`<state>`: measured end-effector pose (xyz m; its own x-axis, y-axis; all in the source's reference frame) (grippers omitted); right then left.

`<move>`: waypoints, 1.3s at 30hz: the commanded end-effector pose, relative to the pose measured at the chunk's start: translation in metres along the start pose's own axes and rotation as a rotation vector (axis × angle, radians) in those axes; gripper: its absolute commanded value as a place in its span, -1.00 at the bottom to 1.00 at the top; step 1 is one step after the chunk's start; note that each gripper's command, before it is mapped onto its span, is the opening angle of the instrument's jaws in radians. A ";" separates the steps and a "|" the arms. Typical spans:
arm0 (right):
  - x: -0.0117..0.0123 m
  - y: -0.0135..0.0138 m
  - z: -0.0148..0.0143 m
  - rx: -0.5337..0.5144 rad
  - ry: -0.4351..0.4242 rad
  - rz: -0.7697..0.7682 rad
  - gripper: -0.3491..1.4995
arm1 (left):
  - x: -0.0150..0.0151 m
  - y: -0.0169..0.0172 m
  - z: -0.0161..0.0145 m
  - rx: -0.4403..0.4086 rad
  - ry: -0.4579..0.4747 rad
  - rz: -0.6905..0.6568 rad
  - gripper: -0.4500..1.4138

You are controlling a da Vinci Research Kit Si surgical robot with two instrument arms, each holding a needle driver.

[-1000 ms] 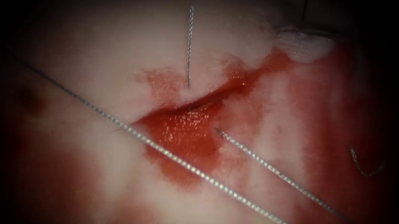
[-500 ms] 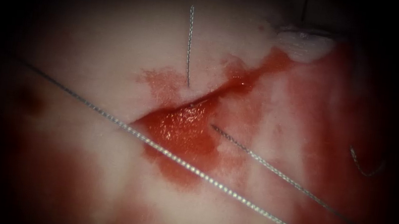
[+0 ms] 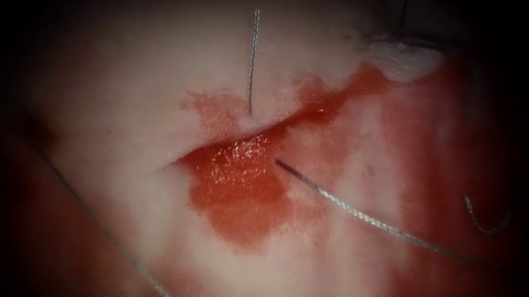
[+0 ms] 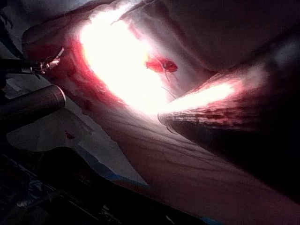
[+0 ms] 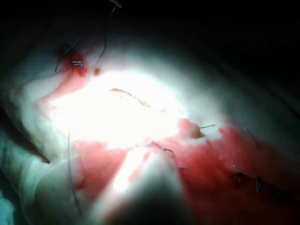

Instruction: Wound Closure

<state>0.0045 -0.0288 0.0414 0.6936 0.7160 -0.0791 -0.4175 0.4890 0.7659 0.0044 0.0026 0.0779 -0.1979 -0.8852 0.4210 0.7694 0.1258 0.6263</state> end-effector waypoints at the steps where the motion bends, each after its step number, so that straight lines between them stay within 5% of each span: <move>1: 0.0053 -0.0019 -0.0012 -0.098 0.050 -0.012 0.63 | -0.0004 -0.0021 0.0016 0.063 0.009 0.009 -1.00; 6: 0.0122 -0.0052 -0.0026 -0.186 0.049 -0.043 0.69 | 0.0016 -0.0077 0.0043 0.286 0.072 0.003 -1.00; 10: 0.0153 -0.0067 -0.0029 -0.187 0.075 -0.062 0.11 | 0.0023 -0.0096 0.0051 0.339 0.106 0.020 -1.00; 13: 0.0171 -0.0070 -0.0024 -0.143 0.157 -0.035 -0.18 | 0.0025 -0.0101 0.0053 0.343 0.109 0.034 -1.00; 15: 0.0181 -0.0069 -0.0017 -0.137 0.206 -0.041 -0.56 | 0.0026 -0.0101 0.0054 0.344 0.110 0.035 -1.00; 22: 0.0216 -0.0056 0.0044 -0.231 0.363 0.031 -0.76 | 0.0030 -0.0108 0.0059 0.377 0.099 0.003 -1.00; 25: 0.0234 -0.0042 0.0069 -0.234 0.436 0.060 -1.00 | 0.0038 -0.0118 0.0066 0.408 0.112 -0.008 -1.00; 30: 0.0263 -0.0008 0.0111 -0.032 0.420 0.083 -1.00 | 0.0055 -0.0140 0.0081 0.471 0.122 0.002 -1.00; 39: 0.0265 -0.0002 0.0138 0.097 0.483 0.030 -0.69 | 0.0080 -0.0162 0.0100 0.555 0.149 0.016 -1.00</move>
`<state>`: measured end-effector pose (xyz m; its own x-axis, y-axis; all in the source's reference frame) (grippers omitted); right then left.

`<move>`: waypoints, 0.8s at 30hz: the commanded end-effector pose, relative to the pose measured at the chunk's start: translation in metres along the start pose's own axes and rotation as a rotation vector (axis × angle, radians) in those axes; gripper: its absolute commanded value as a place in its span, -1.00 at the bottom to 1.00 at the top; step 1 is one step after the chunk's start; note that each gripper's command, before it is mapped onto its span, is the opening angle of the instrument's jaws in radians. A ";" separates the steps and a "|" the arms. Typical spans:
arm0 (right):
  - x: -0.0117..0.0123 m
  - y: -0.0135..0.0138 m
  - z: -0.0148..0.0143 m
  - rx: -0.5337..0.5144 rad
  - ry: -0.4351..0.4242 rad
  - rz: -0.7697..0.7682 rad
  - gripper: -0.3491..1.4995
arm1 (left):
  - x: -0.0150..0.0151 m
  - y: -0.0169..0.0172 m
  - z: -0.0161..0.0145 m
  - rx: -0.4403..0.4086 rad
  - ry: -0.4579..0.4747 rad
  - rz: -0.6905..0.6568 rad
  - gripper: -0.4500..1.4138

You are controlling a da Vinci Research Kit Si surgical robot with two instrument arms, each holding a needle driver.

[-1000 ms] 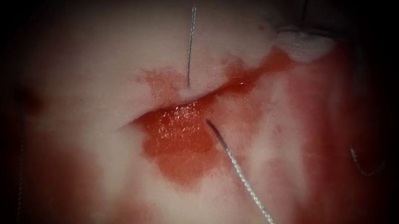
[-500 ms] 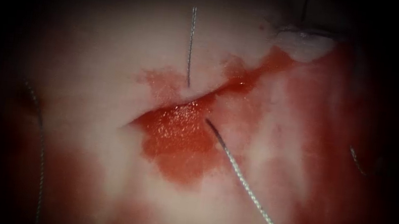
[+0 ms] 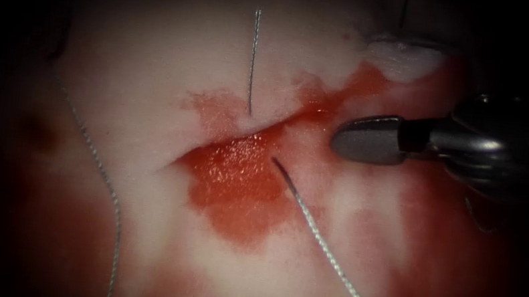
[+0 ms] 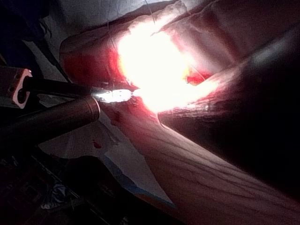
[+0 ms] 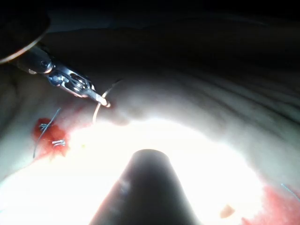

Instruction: Wound Closure

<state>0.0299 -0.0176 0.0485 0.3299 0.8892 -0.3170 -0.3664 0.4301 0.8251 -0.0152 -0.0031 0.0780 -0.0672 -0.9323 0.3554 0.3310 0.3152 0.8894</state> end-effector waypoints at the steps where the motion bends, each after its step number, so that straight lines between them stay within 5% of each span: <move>1: 0.0012 -0.0006 0.0005 0.015 0.023 -0.003 -0.67 | -0.0010 -0.0001 0.0008 0.004 -0.003 0.009 -1.00; 5: 0.0010 -0.0011 0.0004 0.036 0.041 -0.002 -0.56 | -0.0012 0.0010 0.0002 -0.082 0.007 0.036 -1.00; 7: 0.0009 -0.0012 0.0003 0.038 0.040 -0.003 -0.47 | -0.0015 0.0016 -0.0001 -0.136 0.020 0.045 0.12; 9: 0.0007 -0.0013 0.0002 0.040 0.038 -0.005 -0.40 | -0.0016 0.0020 -0.0004 -0.151 0.042 0.081 0.61; 11: 0.0007 -0.0013 -0.0001 0.044 0.036 -0.006 -0.36 | -0.0019 0.0022 -0.0006 -0.162 0.060 0.080 0.79; 15: 0.0007 -0.0012 -0.0008 0.052 0.029 -0.005 -0.36 | -0.0020 0.0023 -0.0013 -0.223 0.100 0.075 0.88; 21: 0.0008 -0.0011 -0.0014 0.059 0.025 -0.004 -0.38 | -0.0013 0.0022 -0.0030 -0.416 0.329 0.078 0.77; 24: 0.0007 -0.0012 -0.0015 0.061 0.024 -0.005 -0.38 | -0.0014 0.0018 -0.0041 -0.492 0.362 0.034 0.82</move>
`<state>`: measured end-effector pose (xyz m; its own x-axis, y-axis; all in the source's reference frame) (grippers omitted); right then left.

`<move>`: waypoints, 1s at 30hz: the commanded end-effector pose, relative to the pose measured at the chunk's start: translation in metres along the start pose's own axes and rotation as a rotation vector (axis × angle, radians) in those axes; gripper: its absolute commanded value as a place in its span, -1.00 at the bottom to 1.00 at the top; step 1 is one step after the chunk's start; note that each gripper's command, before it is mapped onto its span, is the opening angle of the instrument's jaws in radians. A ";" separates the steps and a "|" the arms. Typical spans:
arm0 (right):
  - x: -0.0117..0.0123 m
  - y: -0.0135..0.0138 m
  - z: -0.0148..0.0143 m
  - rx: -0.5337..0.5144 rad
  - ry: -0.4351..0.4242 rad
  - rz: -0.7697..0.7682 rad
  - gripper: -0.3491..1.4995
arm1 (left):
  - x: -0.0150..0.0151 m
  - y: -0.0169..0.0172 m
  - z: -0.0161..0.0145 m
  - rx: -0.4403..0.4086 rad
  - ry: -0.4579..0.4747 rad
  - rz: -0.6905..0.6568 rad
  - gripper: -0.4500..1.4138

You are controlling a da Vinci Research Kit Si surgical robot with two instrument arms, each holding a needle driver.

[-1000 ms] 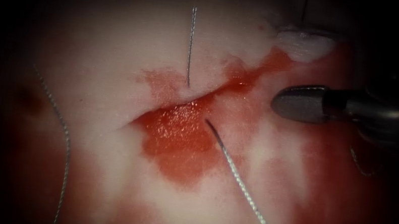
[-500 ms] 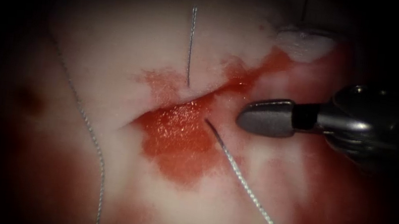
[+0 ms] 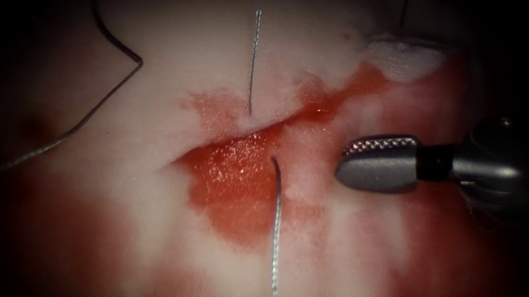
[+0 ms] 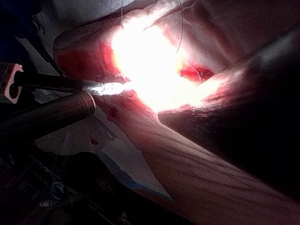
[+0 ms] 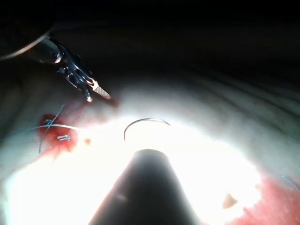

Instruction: Wound Closure

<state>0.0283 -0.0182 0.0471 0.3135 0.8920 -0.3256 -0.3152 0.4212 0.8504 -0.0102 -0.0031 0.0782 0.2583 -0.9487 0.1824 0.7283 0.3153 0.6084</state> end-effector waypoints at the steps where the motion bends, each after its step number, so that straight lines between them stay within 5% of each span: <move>1: 0.0014 -0.0004 0.0005 0.003 0.005 -0.005 -0.36 | -0.0014 -0.0003 -0.0006 0.006 0.001 -0.055 0.79; 6: 0.0013 -0.0005 0.0005 0.004 0.004 -0.005 -0.36 | -0.0042 -0.0024 -0.0034 0.122 -0.115 -0.126 0.70; 8: 0.0012 -0.0006 0.0005 0.004 0.004 -0.006 -0.36 | -0.0061 -0.0046 -0.0048 0.224 -0.262 -0.099 0.59; 12: 0.0012 -0.0006 0.0005 0.005 0.004 -0.007 -0.35 | -0.0071 -0.0084 -0.0055 0.412 -0.327 -0.112 0.52; 16: 0.0011 -0.0006 0.0005 0.005 0.003 -0.007 -0.36 | -0.0063 -0.0128 -0.0047 0.569 -0.262 -0.061 0.48; 21: 0.0011 -0.0005 0.0005 0.005 0.003 -0.008 -0.36 | -0.0047 -0.0172 -0.0020 0.653 -0.176 -0.033 0.48; 30: 0.0010 -0.0005 0.0005 0.006 0.003 -0.009 -0.36 | 0.0004 -0.0209 0.0030 0.652 0.115 -0.117 0.53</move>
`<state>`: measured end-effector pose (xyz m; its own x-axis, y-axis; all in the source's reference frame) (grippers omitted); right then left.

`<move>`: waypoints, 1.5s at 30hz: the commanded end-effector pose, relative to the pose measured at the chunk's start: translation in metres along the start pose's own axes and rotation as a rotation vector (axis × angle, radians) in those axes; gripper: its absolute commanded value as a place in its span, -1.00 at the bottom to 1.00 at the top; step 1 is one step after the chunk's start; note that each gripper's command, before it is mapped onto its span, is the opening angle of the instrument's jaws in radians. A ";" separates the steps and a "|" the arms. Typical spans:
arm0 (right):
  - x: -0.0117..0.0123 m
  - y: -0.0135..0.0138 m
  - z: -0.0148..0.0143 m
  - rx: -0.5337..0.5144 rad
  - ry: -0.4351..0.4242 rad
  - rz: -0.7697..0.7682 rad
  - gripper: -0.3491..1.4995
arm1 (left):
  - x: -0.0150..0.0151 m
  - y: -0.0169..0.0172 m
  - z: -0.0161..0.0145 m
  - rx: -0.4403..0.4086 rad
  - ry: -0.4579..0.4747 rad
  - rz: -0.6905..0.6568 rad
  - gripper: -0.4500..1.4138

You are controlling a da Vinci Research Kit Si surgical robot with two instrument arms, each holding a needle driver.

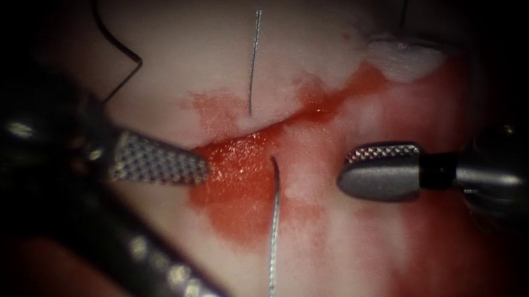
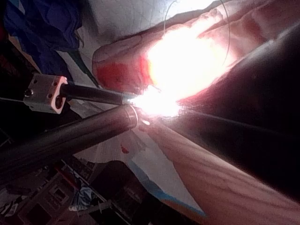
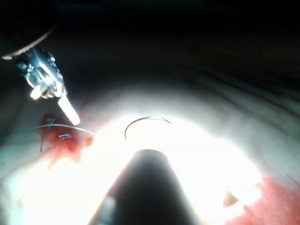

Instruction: Wound Closure

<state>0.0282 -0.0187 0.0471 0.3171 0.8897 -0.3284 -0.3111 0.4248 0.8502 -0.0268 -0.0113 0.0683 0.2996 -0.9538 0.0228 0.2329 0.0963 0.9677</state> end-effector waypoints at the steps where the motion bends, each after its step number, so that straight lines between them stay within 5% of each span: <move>1: 0.0014 -0.0003 0.0005 0.003 0.005 -0.004 -0.36 | -0.0009 -0.0001 0.0002 -0.003 0.012 -0.020 0.53; 8: 0.0014 -0.0002 0.0004 0.001 0.007 -0.005 -0.38 | 0.0023 0.0033 0.0019 -0.055 0.088 -0.258 0.44; 24: 0.0012 -0.0003 0.0002 0.003 0.005 -0.001 -0.35 | 0.0080 0.0102 0.0071 -0.129 0.230 -0.352 0.23; 29: 0.0012 -0.0004 0.0003 0.004 0.005 0.004 -0.38 | 0.0067 0.0106 0.0086 -0.093 0.163 -0.341 -0.26; 30: 0.0011 -0.0004 0.0003 0.004 0.005 0.004 -0.38 | 0.0064 0.0106 0.0087 -0.086 0.145 -0.324 -0.49; 31: 0.0011 -0.0004 0.0003 0.004 0.005 0.004 -0.38 | 0.0059 0.0105 0.0086 -0.085 0.125 -0.278 -1.00; 45: 0.0010 -0.0007 0.0006 0.003 0.006 0.015 -0.42 | 0.0016 0.0109 0.0044 -0.211 -0.083 -0.182 -1.00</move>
<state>0.0283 -0.0192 0.0470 0.3109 0.8976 -0.3124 -0.3165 0.4077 0.8565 -0.0271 -0.0139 0.0802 0.1511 -0.9815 -0.1175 0.4730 -0.0326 0.8804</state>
